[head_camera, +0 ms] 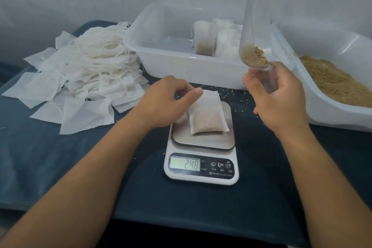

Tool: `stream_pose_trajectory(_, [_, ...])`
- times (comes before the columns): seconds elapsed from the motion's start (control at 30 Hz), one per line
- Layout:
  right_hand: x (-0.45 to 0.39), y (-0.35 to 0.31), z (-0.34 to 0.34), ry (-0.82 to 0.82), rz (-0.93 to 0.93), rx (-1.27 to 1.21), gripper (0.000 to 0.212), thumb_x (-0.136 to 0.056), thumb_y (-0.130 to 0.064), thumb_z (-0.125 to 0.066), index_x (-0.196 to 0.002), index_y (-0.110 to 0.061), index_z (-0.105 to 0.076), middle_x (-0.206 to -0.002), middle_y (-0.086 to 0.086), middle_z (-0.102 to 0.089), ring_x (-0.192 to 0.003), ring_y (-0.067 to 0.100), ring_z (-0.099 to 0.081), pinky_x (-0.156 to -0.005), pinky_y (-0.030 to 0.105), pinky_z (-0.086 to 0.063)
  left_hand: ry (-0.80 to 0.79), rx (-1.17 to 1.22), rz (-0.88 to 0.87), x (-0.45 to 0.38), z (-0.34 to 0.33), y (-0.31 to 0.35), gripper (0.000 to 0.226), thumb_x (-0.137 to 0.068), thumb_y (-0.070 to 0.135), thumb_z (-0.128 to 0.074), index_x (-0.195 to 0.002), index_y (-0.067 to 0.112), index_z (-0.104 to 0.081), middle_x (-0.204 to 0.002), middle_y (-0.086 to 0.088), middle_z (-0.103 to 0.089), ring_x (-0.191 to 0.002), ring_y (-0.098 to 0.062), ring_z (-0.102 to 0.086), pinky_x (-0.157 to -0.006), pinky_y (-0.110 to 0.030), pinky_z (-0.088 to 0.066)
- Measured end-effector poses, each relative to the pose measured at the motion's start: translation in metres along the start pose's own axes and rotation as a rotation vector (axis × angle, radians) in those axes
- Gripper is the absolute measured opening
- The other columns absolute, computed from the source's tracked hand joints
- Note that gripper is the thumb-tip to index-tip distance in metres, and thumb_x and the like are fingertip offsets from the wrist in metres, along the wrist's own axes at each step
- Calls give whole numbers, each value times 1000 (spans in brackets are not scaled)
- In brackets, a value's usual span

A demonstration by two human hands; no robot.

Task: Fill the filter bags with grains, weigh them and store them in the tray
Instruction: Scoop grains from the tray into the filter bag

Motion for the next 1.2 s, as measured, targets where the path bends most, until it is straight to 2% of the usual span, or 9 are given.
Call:
stream_pose_trajectory(0.13, [0,0,2,-6,1,6,23,-91,-57,-64,-98,-36,-62,-99,-31,-68,-71,7,-68,-68,47,-61,17,-17,-3,-1,1,-3,11,-93,47,-66,-84,42,-62,-91,16,-59,-83,8,-55,-66,-8,-35])
stream_pose_trajectory(0.23, [-1,-1,3,-5,7,19,21,-91,-59,-63,-94,-38,-59,-98,-35,-66,-70,3,-67,-65,39,-60,42,74,-4,-2,3,-3,15,-91,43,-69,-79,41,-61,-87,16,-64,-77,3,-59,-69,-18,-42])
stream_pose_trajectory(0.37, [-2,-4,8,3,37,22,18,-93,-56,-64,-82,-49,-52,-85,-27,-67,-66,4,-67,-58,30,-52,46,292,10,-5,7,2,12,-94,46,-66,-89,35,-64,-79,15,-69,-68,-3,-60,-68,-26,-48])
stream_pose_trajectory(0.5, [-1,-7,13,22,36,10,27,-88,-67,-59,-86,-40,-53,-70,-14,-64,-57,11,-63,-53,29,-50,118,402,2,-10,15,17,10,-96,35,-69,-88,33,-65,-71,12,-68,-61,1,-61,-55,-14,-49])
stream_pose_trajectory(0.7, [-1,-9,21,43,24,-9,26,-88,-66,-58,-85,-41,-52,-73,-15,-66,-57,12,-63,-49,28,-52,234,214,-211,-33,46,60,24,-83,16,-83,-70,28,-67,-74,13,-69,-67,-6,-65,-65,-10,-47])
stream_pose_trajectory(0.8, [-4,-7,25,45,4,-11,28,-86,-68,-56,-87,-40,-53,-79,-17,-69,-61,9,-65,-49,23,-50,243,221,-252,-58,67,78,22,-83,15,-84,-75,30,-70,-80,15,-71,-70,-4,-68,-65,-9,-49])
stream_pose_trajectory(0.93, [-7,-3,31,62,-32,6,23,-88,-62,-60,-86,-40,-54,-76,-15,-67,-64,7,-64,-54,26,-44,173,96,-216,-108,85,82,18,-86,32,-80,-91,43,-66,-76,20,-69,-60,-2,-61,-59,-21,-50])
stream_pose_trajectory(1.1, [-9,-1,39,28,-82,-36,22,-88,-61,-60,-96,-40,-60,-68,-11,-67,-59,9,-63,-56,30,-47,24,-21,-147,-168,68,69,26,-88,15,-70,-86,39,-62,-88,18,-71,-69,3,-61,-59,-8,-45])
stream_pose_trajectory(1.2, [-9,-3,40,15,-82,-56,38,-81,-71,-55,-99,-38,-63,-69,-12,-68,-60,7,-64,-57,31,-49,-20,-129,-39,-196,51,48,23,-87,8,-62,-83,31,-62,-86,14,-67,-77,-6,-61,-59,-15,-43])
Point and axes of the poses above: each hand's wrist, its own x-axis away from the middle knuckle, its own z-axis out of the back of the hand, y = z × x, the point moved 3 cm from there along -x, towards the middle knuckle
